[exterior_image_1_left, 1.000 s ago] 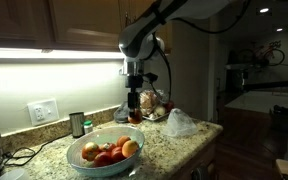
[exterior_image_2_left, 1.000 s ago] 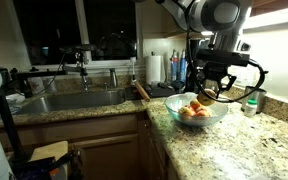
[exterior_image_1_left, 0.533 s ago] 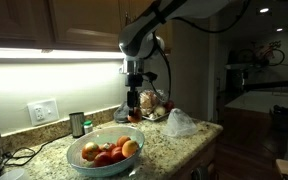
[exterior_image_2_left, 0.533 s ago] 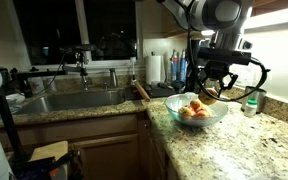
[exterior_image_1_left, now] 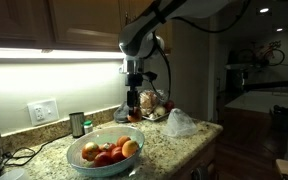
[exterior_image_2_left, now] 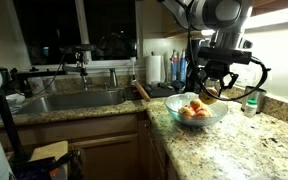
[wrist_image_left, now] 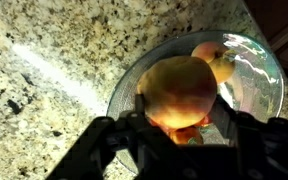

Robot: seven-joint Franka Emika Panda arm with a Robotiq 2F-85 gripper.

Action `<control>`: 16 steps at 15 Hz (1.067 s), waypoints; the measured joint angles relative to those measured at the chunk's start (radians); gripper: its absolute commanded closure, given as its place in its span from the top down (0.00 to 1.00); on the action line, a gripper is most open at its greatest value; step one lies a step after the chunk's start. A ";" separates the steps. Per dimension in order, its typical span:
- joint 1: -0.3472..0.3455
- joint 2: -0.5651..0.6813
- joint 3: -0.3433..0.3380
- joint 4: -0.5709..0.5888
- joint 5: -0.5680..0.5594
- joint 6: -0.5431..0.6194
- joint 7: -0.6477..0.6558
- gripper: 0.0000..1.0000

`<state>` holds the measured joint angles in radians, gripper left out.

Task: Move the peach from the bag to the bowl

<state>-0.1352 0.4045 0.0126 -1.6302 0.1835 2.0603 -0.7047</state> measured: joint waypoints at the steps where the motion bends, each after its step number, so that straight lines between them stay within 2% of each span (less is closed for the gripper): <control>1: 0.000 0.000 0.000 0.000 0.000 0.000 0.000 0.41; 11: 0.000 0.000 0.000 0.002 -0.001 0.000 0.000 0.41; 12: 0.000 0.000 0.000 0.002 -0.001 0.000 0.000 0.91; 15: 0.000 0.000 0.000 0.003 -0.001 0.000 0.000 1.00; 16: 0.000 0.000 0.000 0.005 -0.001 0.000 0.000 1.00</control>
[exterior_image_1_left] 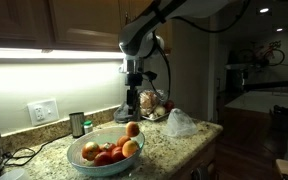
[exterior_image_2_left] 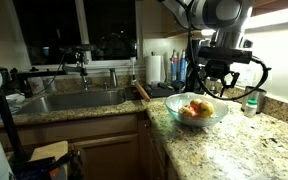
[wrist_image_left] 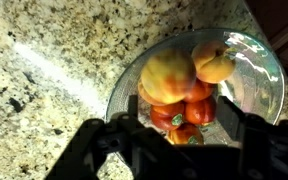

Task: Move the peach from the bag to the bowl

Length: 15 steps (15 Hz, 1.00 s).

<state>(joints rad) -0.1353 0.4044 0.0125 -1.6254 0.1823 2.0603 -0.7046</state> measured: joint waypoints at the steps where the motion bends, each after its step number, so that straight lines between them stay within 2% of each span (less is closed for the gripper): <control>1: 0.000 0.000 0.000 0.002 0.000 0.000 0.001 1.00; 15: 0.001 0.001 -0.004 0.007 -0.008 0.007 0.039 1.00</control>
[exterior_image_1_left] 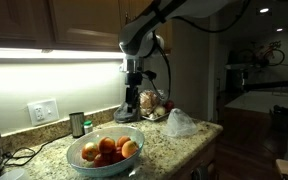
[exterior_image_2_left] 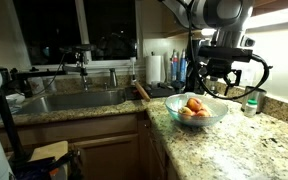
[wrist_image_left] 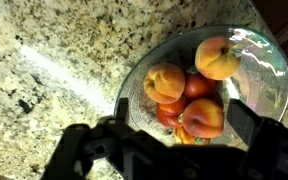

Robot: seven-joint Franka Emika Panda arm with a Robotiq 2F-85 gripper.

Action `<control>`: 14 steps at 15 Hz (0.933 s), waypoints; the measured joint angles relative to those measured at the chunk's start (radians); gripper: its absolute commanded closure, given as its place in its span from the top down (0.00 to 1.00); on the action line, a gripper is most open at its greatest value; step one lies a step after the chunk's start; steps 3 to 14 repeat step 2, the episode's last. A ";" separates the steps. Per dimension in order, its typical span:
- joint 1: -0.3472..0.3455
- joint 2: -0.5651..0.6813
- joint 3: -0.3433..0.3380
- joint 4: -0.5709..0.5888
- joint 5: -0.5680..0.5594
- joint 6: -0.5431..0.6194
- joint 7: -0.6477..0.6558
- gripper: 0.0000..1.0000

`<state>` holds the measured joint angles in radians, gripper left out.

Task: Move the peach from the bag to the bowl

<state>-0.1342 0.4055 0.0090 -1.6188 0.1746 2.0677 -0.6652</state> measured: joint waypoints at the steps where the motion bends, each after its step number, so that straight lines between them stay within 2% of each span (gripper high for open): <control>1: 0.000 0.000 0.000 0.000 0.000 0.000 0.000 1.00; 14: 0.000 0.000 0.000 0.000 0.000 0.000 0.000 1.00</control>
